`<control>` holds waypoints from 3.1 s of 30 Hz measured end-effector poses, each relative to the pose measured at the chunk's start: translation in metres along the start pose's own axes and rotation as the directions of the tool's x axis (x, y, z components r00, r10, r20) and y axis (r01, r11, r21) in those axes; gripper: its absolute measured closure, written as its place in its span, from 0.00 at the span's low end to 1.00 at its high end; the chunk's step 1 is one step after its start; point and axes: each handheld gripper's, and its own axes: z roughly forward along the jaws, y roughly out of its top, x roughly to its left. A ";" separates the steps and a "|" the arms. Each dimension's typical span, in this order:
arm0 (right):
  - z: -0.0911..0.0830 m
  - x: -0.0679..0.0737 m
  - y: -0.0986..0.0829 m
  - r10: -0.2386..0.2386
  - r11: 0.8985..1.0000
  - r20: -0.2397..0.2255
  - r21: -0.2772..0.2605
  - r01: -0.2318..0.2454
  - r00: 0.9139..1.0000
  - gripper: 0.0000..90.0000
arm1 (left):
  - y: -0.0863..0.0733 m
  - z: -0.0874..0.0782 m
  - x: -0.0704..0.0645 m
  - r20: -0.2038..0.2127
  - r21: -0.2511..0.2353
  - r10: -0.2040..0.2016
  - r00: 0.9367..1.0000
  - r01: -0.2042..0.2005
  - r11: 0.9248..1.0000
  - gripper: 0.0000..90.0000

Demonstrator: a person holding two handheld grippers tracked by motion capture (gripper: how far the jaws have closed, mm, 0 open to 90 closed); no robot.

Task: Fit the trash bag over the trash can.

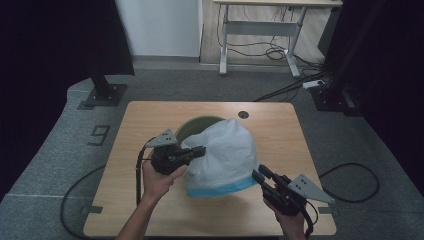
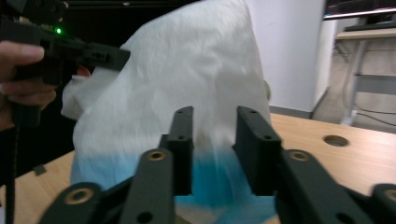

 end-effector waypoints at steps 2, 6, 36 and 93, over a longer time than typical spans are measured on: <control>-0.007 0.002 -0.005 -0.008 1.000 0.015 0.005 0.008 1.000 0.67 | 0.000 0.000 0.001 -0.007 0.000 -0.008 1.000 0.008 1.000 1.00; -0.018 0.001 -0.017 -0.016 1.000 0.028 0.006 0.016 0.999 0.64 | 0.001 0.000 0.005 -0.010 -0.005 -0.031 0.999 0.031 1.000 1.00; 0.015 -0.006 -0.018 -0.007 1.000 0.099 0.006 0.007 0.995 0.99 | 0.003 -0.008 0.021 0.011 -0.046 -0.117 0.993 0.117 0.992 1.00; 0.029 -0.010 -0.005 -0.088 0.996 0.129 0.034 0.084 0.988 0.81 | 0.022 -0.012 0.051 -0.019 -0.124 -0.190 0.982 0.186 0.975 1.00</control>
